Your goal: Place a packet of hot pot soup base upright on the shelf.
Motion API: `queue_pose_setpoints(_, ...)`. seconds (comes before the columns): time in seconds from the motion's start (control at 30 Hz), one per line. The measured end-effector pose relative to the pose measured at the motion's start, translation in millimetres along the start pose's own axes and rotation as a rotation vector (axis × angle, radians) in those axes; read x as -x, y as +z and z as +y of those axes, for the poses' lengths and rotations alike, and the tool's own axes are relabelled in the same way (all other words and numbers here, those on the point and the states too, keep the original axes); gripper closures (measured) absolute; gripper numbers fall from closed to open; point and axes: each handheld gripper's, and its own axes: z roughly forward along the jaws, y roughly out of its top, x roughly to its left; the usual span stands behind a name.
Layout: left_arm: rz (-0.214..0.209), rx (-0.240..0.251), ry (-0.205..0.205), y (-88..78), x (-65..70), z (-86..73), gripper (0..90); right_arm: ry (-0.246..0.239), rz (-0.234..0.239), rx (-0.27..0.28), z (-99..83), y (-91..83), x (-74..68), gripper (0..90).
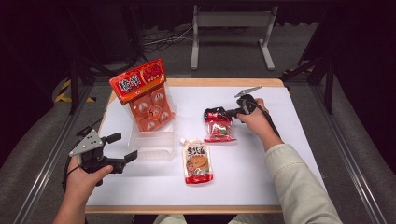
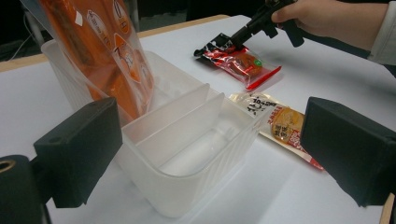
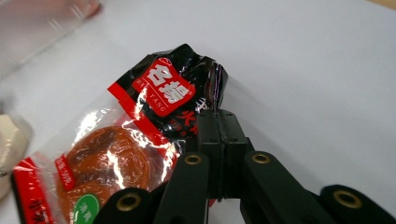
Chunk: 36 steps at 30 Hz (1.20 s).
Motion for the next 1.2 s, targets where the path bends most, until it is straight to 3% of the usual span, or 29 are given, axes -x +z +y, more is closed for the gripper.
queue_pose_setpoints(0.4, -0.004, -0.002, 0.002, -1.8, 2.1, -2.5, 6.4, 0.030, 0.083, 0.111, 10.9, -38.0, -13.6, 90.0)
queue_pose_setpoints(0.63, 0.008, 0.002, 0.002, -3.5, 2.4, -7.3, 7.1, -0.020, 0.112, 0.135, 14.3, -60.0, -29.7, 90.0)
queue_pose_setpoints(0.8, 0.016, 0.003, -0.002, -4.5, 3.6, -10.5, 7.1, -0.061, 0.128, 0.188, 17.3, -74.5, -41.1, 90.0)
queue_pose_setpoints(1.0, 0.044, 0.007, 0.003, -10.9, 2.3, -15.5, 7.8, -0.091, 0.130, 0.212, 18.9, -83.4, -49.0, 90.0)
queue_pose_setpoints(1.2, 0.057, 0.017, -0.022, -15.6, -0.7, -22.3, 8.0, -0.126, 0.133, 0.241, 20.8, -90.1, -56.8, 90.0)
